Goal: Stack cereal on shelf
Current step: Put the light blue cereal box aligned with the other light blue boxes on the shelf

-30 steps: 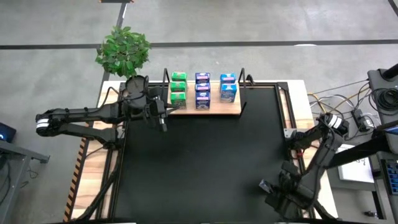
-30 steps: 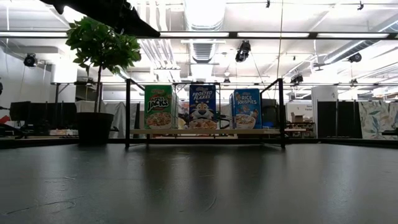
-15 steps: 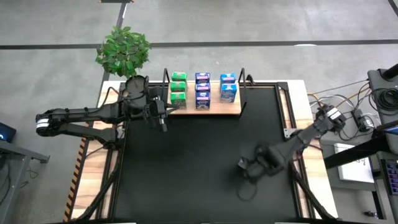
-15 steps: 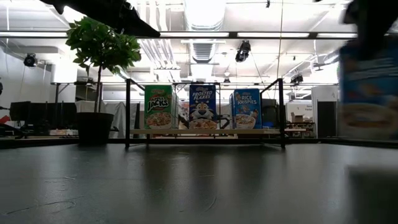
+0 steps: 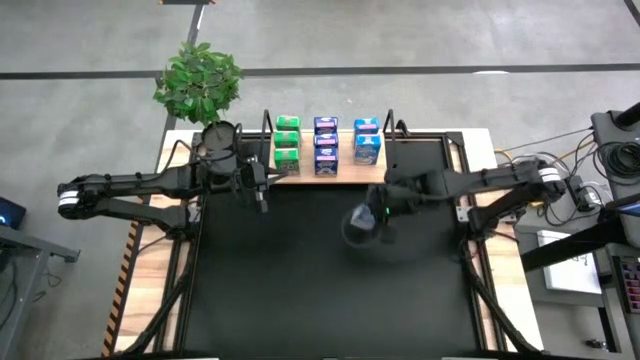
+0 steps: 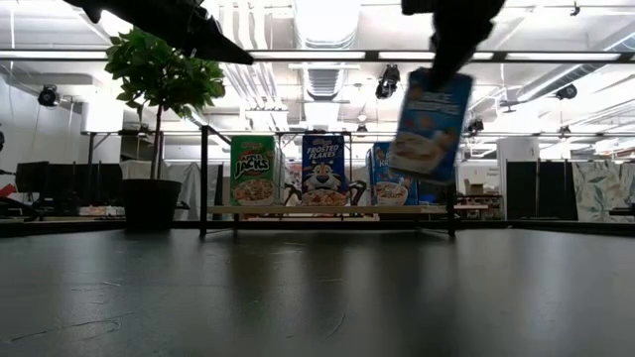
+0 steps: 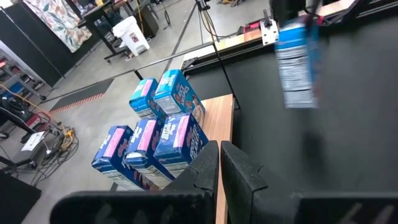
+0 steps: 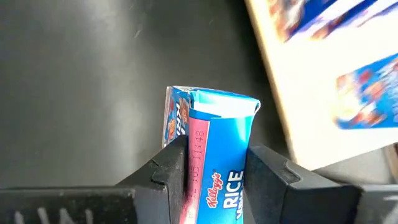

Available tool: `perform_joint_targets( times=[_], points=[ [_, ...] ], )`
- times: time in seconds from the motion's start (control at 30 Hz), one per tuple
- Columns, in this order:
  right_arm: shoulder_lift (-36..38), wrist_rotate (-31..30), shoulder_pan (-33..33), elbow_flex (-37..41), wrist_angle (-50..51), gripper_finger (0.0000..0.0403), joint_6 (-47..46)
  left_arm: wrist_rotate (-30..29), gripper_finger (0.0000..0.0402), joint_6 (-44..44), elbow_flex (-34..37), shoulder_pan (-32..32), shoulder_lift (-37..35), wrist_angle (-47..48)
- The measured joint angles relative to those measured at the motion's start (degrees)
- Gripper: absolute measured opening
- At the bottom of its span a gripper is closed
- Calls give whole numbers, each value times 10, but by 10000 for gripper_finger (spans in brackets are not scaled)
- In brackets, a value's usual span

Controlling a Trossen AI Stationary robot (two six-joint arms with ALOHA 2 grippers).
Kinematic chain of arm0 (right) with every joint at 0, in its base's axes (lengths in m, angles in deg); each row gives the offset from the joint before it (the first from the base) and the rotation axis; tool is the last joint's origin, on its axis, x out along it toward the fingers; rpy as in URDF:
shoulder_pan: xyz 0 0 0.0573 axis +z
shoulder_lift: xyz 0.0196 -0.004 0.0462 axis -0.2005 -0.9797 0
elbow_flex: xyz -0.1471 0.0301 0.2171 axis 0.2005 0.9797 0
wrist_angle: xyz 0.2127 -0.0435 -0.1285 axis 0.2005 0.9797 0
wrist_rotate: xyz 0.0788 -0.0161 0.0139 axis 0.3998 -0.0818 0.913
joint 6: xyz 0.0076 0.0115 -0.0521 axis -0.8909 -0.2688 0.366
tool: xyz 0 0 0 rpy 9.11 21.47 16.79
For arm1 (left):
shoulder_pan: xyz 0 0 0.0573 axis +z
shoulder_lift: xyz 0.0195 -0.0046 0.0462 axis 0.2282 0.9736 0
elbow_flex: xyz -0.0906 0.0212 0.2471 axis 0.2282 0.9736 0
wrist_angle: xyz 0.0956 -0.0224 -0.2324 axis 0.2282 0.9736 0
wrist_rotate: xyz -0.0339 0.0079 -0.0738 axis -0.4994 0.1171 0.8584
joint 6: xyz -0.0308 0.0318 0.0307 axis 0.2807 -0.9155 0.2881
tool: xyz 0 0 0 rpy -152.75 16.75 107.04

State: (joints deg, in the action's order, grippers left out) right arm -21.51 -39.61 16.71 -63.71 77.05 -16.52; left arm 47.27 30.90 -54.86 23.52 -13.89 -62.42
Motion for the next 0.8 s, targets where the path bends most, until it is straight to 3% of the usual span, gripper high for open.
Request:
perform_joint_targets(
  times=[0.43, 0.8],
  points=[
    [-10, 3, -176, -7, -60, 123, 313, 0, 1, -53, 0, 0, 0, -35],
    [-48, 8, -215, -47, -59, 123, 477, 0, 1, -87, 0, 0, -1, -44]
  ],
)
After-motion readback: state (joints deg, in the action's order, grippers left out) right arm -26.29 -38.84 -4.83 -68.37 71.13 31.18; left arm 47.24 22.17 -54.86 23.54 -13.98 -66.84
